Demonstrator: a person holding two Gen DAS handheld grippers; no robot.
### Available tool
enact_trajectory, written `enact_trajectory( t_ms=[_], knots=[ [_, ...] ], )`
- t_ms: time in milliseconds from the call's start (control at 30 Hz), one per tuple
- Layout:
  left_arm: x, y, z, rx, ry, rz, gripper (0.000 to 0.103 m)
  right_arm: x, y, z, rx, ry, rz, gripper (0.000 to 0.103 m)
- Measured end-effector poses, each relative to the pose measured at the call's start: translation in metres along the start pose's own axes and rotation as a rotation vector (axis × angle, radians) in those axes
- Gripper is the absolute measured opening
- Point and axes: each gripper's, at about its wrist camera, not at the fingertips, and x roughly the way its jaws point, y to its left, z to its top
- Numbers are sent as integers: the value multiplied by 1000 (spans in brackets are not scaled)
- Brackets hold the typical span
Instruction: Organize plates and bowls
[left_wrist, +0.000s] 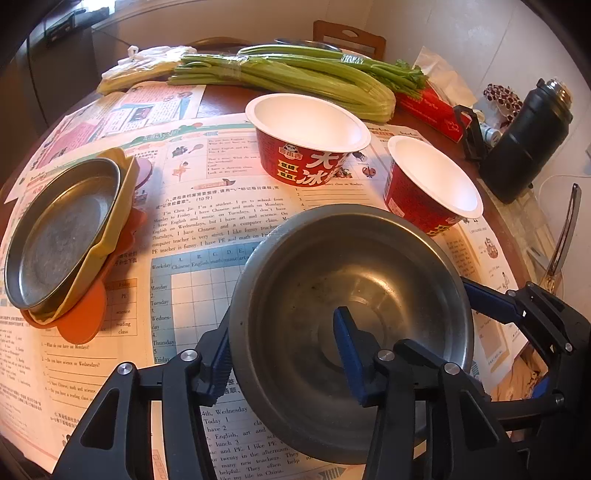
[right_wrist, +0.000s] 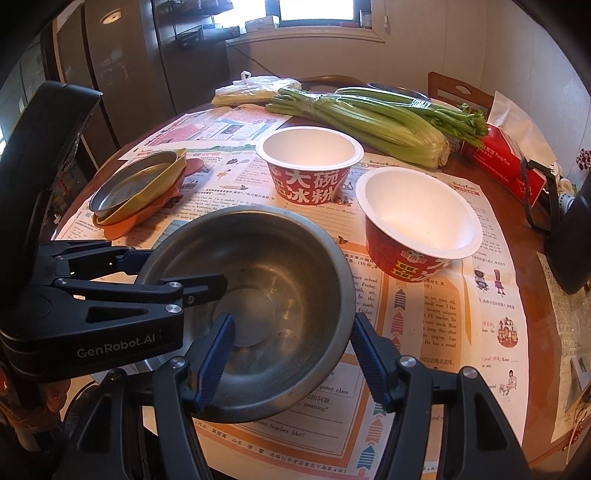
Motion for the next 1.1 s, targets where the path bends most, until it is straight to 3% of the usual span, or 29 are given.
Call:
enact_trajectory(
  t_ms=[300,1100],
  knots=[
    [3,1,1,-3,15,-26,55,1,-5,0,19,9,21,65],
    [-27,21,25,-49,-61,-46,57,-18,-16,27,45,-52,29,65]
  ],
)
